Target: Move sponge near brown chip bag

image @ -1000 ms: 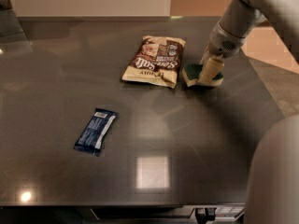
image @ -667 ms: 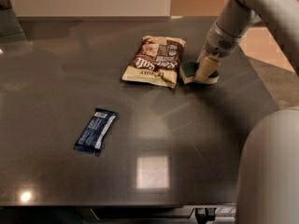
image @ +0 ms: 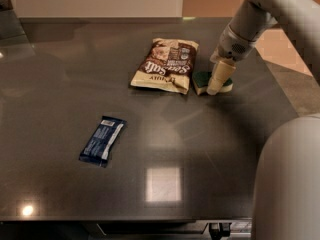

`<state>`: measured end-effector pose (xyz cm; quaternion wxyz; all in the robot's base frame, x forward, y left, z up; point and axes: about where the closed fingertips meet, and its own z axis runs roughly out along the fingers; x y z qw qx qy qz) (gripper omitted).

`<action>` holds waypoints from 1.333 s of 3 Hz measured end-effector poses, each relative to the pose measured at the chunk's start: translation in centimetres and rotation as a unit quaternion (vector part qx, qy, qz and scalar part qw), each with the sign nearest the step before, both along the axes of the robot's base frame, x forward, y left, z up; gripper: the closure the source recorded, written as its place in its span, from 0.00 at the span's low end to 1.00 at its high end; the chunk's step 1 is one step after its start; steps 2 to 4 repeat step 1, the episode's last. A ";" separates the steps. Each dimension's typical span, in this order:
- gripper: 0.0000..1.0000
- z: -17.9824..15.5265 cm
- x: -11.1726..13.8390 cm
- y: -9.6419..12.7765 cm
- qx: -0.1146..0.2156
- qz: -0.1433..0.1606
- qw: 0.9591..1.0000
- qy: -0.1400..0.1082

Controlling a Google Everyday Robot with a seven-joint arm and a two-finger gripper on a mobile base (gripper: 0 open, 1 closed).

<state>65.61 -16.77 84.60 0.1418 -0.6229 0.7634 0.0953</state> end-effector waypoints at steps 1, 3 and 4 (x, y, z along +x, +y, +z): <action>0.00 0.0 0.0 0.0 0.000 0.000 1.000 0.000; 0.00 0.0 0.0 0.0 0.000 0.000 1.000 0.000; 0.00 0.0 0.0 0.0 0.000 0.000 1.000 0.000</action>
Offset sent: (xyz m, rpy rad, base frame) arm 0.0000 0.0000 0.0000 0.0000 0.0000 0.0000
